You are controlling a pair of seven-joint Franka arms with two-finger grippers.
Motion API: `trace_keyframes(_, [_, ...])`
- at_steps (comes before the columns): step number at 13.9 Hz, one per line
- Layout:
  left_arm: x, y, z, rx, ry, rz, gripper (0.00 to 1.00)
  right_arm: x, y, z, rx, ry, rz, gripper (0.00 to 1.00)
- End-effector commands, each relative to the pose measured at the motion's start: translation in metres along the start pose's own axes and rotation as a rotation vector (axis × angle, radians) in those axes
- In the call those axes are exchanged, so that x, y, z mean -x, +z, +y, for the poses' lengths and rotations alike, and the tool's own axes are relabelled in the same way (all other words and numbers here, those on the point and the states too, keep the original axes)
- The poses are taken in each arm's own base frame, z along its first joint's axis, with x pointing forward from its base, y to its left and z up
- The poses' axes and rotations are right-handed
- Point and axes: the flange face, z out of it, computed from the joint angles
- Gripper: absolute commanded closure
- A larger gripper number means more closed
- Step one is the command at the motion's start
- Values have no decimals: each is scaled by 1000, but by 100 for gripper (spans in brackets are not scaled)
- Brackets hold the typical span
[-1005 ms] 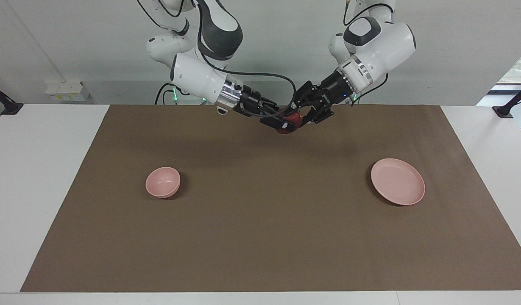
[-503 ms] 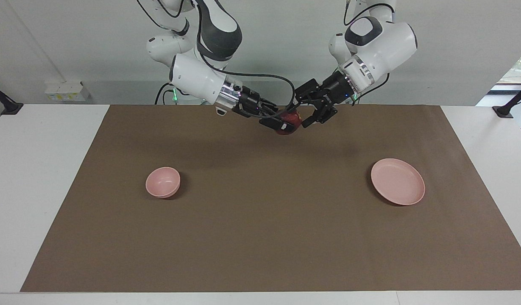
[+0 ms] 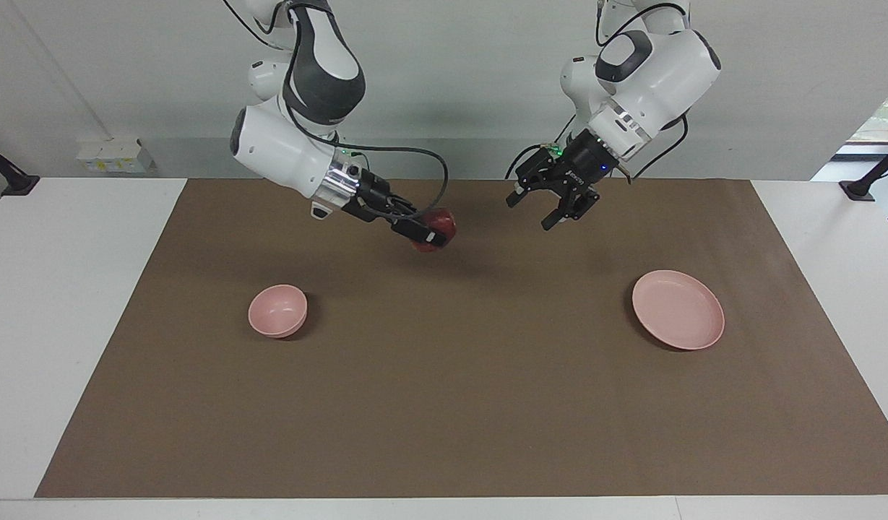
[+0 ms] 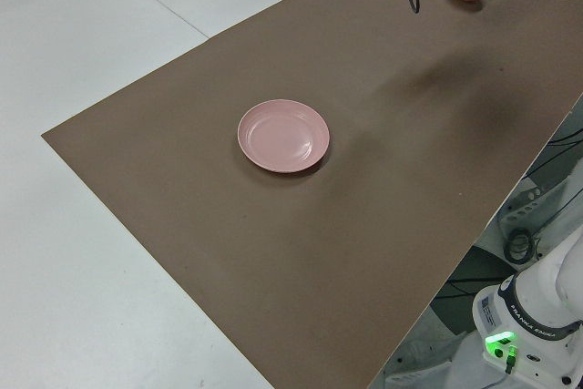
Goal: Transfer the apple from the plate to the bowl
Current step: 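Open the left gripper while the right gripper pulls the apple away, then move the apple over the bowl with the right gripper while the left gripper retracts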
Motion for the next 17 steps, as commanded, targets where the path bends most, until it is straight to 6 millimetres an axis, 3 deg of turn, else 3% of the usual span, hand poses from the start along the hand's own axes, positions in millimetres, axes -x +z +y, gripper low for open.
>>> trace_keyframes(1, [4, -3, -7, -57, 30, -22, 0, -29, -16, 15, 122, -132, 101, 100])
trace_keyframes(4, [-3, -10, -21, -68, 3, -21, 0, -55, -31, 27, 255, -265, 214, 100])
trace_keyframes(9, [-20, -37, -70, -92, -88, -32, 0, -96, -67, 49, 448, -436, 327, 100])
trace_keyframes(12, [-22, -40, -74, -104, -87, -34, 0, -126, -75, 63, 604, -577, 376, 100])
trace_keyframes(14, [-30, -37, -72, -260, 39, -50, 0, -157, -75, 73, 650, -650, 372, 100])
trace_keyframes(16, [-40, -37, -58, -342, 119, -86, 0, -176, -74, 82, 707, -695, 392, 100])
trace_keyframes(17, [-46, -38, -62, -357, 122, -97, 0, -182, -74, 83, 713, -703, 406, 100])
